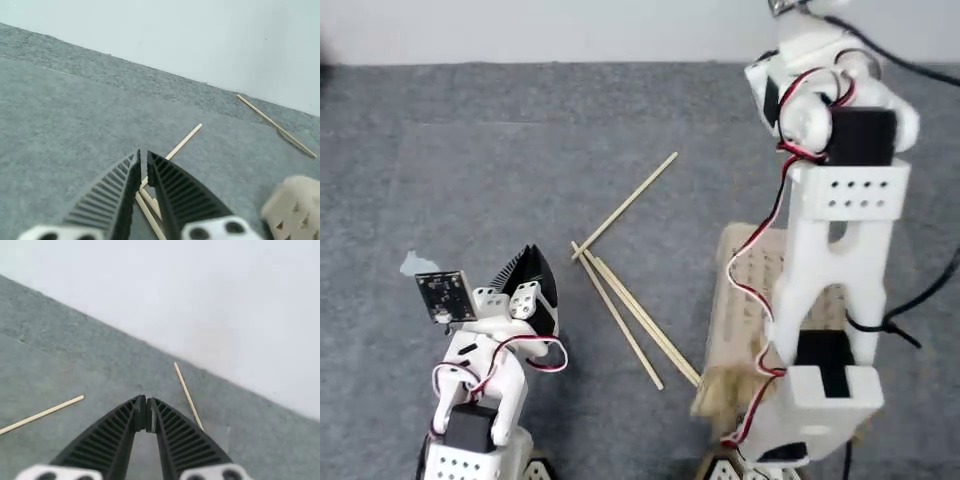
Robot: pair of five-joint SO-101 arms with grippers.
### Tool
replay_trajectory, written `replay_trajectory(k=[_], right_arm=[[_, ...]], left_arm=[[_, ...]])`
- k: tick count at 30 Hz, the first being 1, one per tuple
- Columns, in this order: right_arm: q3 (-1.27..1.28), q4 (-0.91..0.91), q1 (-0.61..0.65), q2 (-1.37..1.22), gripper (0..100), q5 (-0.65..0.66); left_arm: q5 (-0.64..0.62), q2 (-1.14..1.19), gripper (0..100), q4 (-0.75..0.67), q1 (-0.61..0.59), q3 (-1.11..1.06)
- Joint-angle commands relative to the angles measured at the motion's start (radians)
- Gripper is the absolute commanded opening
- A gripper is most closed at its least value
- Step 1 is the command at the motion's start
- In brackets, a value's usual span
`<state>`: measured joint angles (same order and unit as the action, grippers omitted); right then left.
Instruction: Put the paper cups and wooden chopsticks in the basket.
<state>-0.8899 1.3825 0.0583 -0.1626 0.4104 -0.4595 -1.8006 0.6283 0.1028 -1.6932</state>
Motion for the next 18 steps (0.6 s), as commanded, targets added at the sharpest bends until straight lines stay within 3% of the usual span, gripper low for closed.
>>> replay_trajectory(k=[1,11,18], right_arm=[[-0.044,-0.027,-0.012,0.008,1.0,0.009],[-0.063,0.105,-0.012,0.054,1.3,0.008],[-0.066,0.311,-0.008,0.159,1.6,0.011]], left_arm=[[-0.003,-0.018,3,0.003,-0.003,0.010],[-0.003,-0.018,3,0.003,-0.003,0.010],[-0.003,-0.018,3,0.003,-0.003,0.010]])
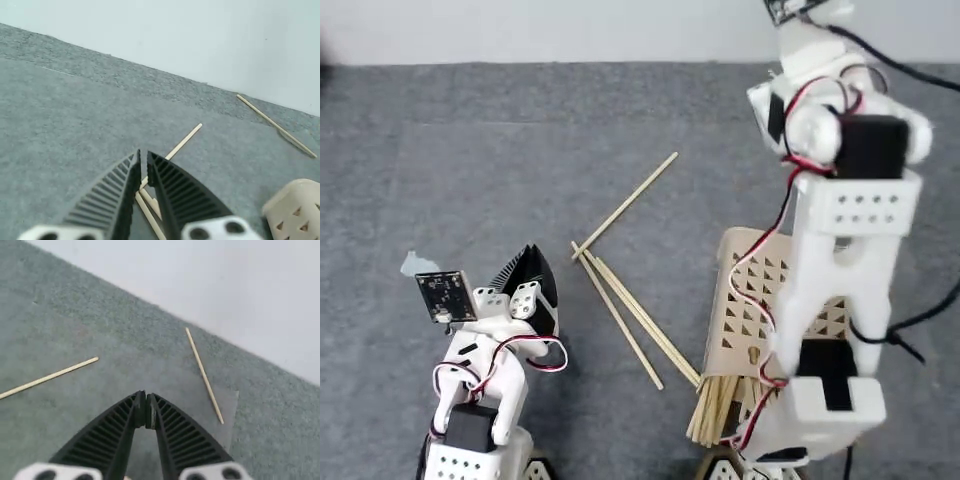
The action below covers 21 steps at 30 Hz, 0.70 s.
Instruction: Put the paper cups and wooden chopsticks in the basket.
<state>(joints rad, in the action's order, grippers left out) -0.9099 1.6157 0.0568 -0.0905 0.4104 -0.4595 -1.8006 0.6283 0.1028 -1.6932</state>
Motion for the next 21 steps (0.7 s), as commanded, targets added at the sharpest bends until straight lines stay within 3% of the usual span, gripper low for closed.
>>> replay_trajectory(k=[1,8,17,21], right_arm=[[-0.046,0.111,-0.007,0.101,1.6,0.012],[0.069,0.182,-0.070,0.223,1.9,0.017],[0.508,0.180,-0.101,0.533,7.9,0.115],[0.626,0.179,-0.128,0.650,8.0,0.123]], left_arm=[[-0.003,-0.018,3,0.003,-0.003,0.010],[-0.003,-0.018,3,0.003,-0.003,0.010],[-0.003,-0.018,3,0.015,0.005,0.010],[0.049,-0.020,4,0.071,0.097,0.039]])
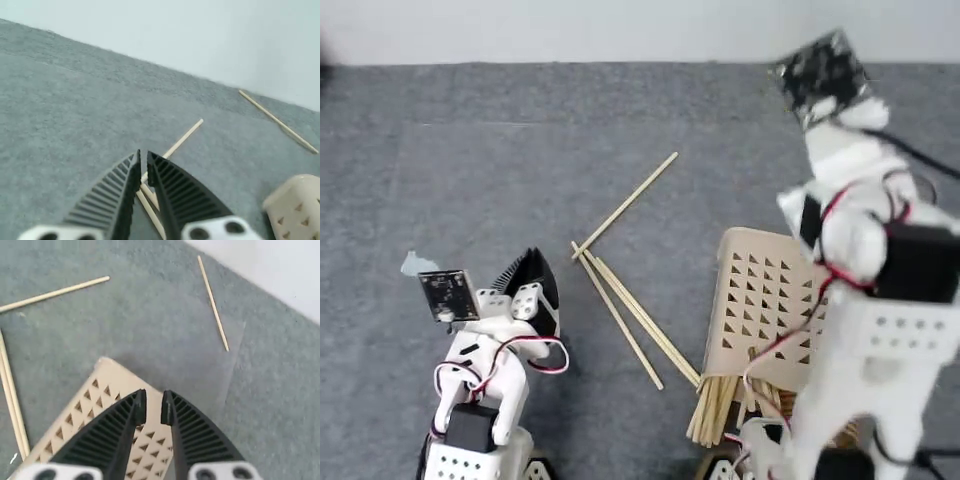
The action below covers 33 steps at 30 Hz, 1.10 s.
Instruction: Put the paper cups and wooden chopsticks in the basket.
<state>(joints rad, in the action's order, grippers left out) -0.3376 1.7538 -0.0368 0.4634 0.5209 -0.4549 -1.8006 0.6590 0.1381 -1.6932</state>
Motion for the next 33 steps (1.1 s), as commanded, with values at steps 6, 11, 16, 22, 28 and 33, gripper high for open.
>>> replay_trajectory(k=[6,11,16,22,28,33], right_arm=[[0.078,0.039,-0.102,0.143,8.0,0.008],[0.080,0.039,-0.108,0.143,8.0,0.005],[0.080,0.030,-0.108,0.143,8.0,0.003],[0.080,0.030,-0.113,0.143,8.0,0.003],[0.080,0.028,-0.113,0.143,8.0,0.003],[0.080,0.027,-0.108,0.142,8.0,0.003]], left_arm=[[0.077,-0.020,25,0.347,0.215,0.231],[0.080,-0.020,29,0.532,0.382,0.358],[0.081,-0.020,29,0.582,0.565,0.361],[0.104,-0.020,29,0.582,0.773,0.352],[0.109,-0.020,29,0.528,0.918,0.229],[0.109,-0.020,27,0.321,0.899,0.038]])
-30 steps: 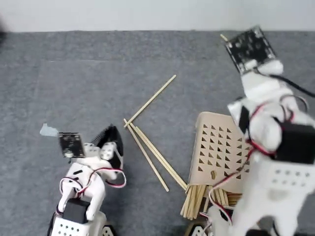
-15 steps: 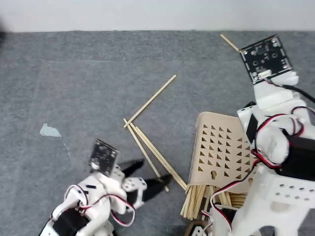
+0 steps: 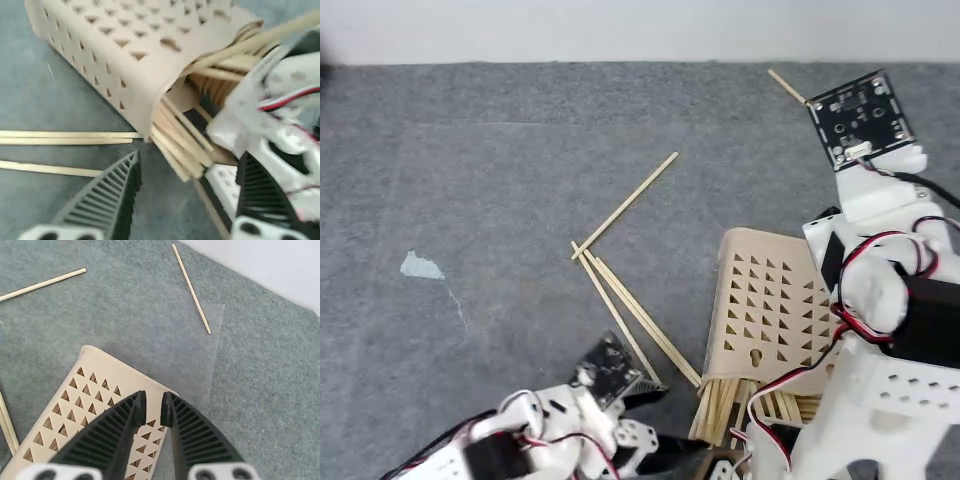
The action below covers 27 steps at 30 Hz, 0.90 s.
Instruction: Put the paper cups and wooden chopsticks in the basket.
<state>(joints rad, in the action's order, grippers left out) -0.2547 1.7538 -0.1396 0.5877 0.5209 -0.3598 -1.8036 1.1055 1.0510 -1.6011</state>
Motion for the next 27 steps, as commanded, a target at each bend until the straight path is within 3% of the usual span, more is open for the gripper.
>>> replay_trajectory(k=[1,5,9,27], right_arm=[[-0.003,0.027,-0.005,0.018,8.0,0.003],[-0.003,0.027,-0.004,0.018,8.0,0.002],[-0.003,0.027,-0.004,0.018,8.0,0.002],[-0.003,0.028,-0.004,0.018,8.0,0.002]], left_arm=[[0.014,-0.017,25,-0.155,-0.029,-0.056],[0.075,-0.017,20,-0.293,-0.091,-0.082],[0.094,-0.017,20,-0.336,-0.118,-0.082],[0.048,-0.017,20,-0.207,-0.120,-0.022]])
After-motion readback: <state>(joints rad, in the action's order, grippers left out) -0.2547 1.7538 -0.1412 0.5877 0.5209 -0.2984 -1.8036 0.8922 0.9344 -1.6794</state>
